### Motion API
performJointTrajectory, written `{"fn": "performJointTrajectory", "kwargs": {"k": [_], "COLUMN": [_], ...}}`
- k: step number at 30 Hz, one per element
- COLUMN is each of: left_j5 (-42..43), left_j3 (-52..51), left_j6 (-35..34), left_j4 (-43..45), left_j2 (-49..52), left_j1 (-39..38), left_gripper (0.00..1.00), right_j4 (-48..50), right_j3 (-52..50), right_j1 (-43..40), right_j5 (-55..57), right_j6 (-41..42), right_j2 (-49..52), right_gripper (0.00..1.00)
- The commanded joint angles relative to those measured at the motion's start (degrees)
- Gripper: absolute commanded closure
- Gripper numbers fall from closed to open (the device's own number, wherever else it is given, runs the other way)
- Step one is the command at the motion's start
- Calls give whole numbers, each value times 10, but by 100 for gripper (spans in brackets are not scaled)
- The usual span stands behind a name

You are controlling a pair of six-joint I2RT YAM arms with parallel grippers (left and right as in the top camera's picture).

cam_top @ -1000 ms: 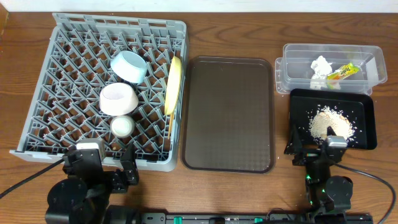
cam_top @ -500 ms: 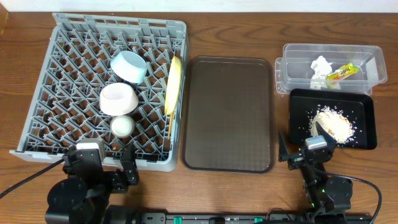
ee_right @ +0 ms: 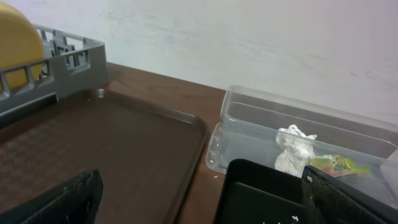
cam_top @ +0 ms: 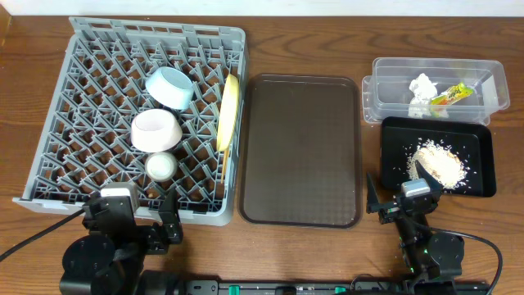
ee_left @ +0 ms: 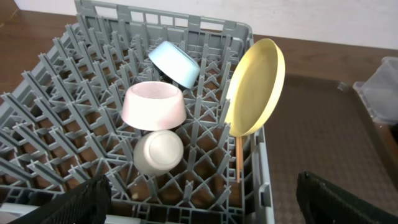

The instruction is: Sort waste into correct bins and load items into the dishwasher

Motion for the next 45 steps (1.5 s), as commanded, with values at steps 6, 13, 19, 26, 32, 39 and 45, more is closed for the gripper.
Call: {"fn": "performJointTrajectory", "kwargs": {"k": [6,13,19,26,32,39,45], "left_j5": [-5,13,30,36,36,36,36], "left_j3": [-148,-392,-504,-509,-509,-509,-509], "left_j6": [23,23,64,72,72,72,72], "left_j4": [87,384,570,502,502,502,502], "left_j2": [-70,-180,-194,-193,-193,-193,-193], "left_j1": [25,38,37,37,37,37,37], "left_gripper": [5,4,4,4,4,4,4], "right_j4": [-1,-1,-1,-1,-1,-1,-1], "right_j3": [-1,-1,-1,-1,-1,-1,-1], "right_j1": [-9,-9,-9,-9,-9,-9,-9], "right_j5": [-8,-8,-8,-8,-8,-8,-8], "right_j6": [-10,-10,-10,-10,-10,-10,-10], "right_j2": [-1,-1,-1,-1,-1,-1,-1], "right_gripper": [1,1,1,1,1,1,1]}}
